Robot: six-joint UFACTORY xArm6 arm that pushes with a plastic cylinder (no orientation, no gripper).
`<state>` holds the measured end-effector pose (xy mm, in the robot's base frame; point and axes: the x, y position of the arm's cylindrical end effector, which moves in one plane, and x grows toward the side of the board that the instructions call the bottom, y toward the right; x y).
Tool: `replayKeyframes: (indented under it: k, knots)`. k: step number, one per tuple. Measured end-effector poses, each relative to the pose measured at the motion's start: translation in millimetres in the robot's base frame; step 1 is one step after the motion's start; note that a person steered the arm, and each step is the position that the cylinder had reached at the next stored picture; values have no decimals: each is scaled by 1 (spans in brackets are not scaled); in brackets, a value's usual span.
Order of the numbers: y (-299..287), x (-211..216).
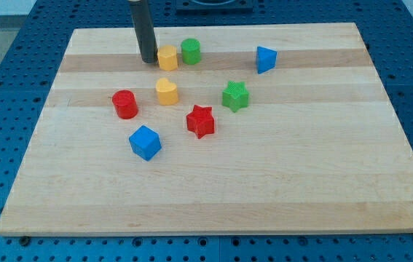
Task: Drag the yellow hexagon into the left side of the green circle
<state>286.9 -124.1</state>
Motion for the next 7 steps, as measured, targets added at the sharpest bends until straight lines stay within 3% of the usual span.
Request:
replayKeyframes:
  k: [5, 7]
  knots:
    - [-8, 44]
    - [13, 28]
